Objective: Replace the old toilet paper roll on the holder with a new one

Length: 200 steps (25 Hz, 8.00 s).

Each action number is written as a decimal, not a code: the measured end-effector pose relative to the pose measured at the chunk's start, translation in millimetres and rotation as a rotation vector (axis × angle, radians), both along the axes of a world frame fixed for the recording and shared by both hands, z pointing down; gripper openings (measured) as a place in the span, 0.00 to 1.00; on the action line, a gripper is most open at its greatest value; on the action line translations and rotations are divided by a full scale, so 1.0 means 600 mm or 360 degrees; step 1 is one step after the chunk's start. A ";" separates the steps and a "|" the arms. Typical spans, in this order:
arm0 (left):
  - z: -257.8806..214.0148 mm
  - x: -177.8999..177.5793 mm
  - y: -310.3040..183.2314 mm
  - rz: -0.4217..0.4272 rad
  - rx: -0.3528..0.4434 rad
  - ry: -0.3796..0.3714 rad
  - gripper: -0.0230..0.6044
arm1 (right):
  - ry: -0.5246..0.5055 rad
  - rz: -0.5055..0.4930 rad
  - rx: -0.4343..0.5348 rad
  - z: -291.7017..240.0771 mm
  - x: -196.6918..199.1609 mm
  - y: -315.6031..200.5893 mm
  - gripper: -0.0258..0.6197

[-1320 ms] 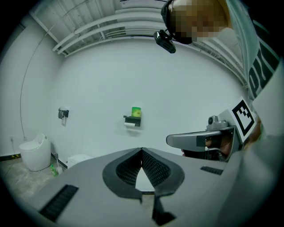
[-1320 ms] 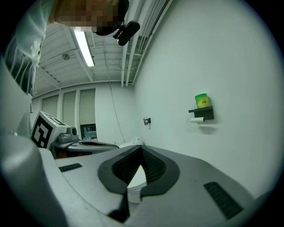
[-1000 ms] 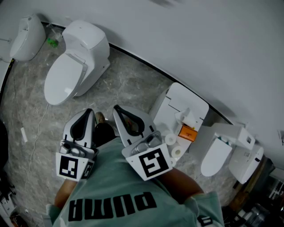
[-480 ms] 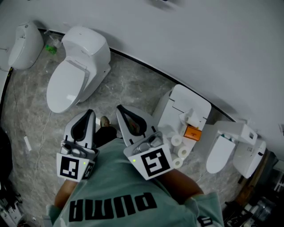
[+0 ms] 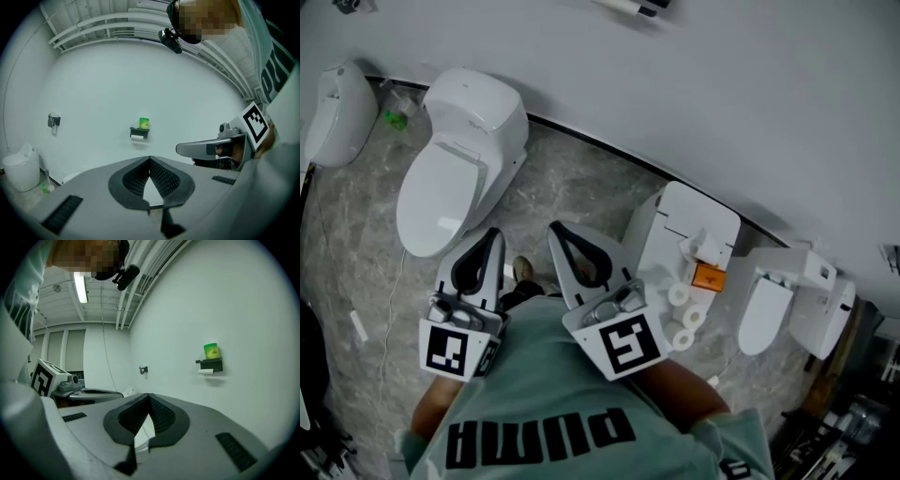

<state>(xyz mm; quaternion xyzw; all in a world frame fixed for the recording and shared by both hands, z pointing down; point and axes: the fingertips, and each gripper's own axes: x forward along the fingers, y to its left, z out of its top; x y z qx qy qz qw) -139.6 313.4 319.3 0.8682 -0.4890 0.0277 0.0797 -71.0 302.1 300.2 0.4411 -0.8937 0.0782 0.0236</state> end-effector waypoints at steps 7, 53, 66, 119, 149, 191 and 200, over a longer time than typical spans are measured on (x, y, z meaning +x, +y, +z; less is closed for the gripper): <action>0.001 -0.045 -0.008 0.0062 0.0009 0.0032 0.04 | 0.0074 0.0077 0.0037 -0.006 -0.043 -0.001 0.04; 0.028 -0.105 -0.113 0.0218 -0.0076 0.0001 0.04 | 0.0030 0.0193 -0.0004 0.008 -0.115 -0.113 0.04; 0.035 -0.040 -0.205 0.0182 -0.0134 -0.0088 0.04 | -0.0045 0.0172 -0.0023 0.013 -0.046 -0.206 0.04; 0.022 0.152 -0.464 0.0657 -0.0075 -0.0101 0.04 | -0.0004 0.0626 -0.0008 0.009 0.130 -0.431 0.05; 0.008 0.026 -0.559 0.0863 -0.0015 0.0059 0.04 | 0.0159 0.0863 0.0037 -0.014 -0.002 -0.516 0.04; -0.013 0.186 -0.675 0.0493 0.0050 -0.0178 0.04 | -0.0208 0.0481 0.0041 0.009 0.173 -0.636 0.05; -0.008 0.207 -0.686 0.0406 0.0043 -0.0195 0.04 | -0.0284 0.0415 0.0011 0.022 0.202 -0.652 0.05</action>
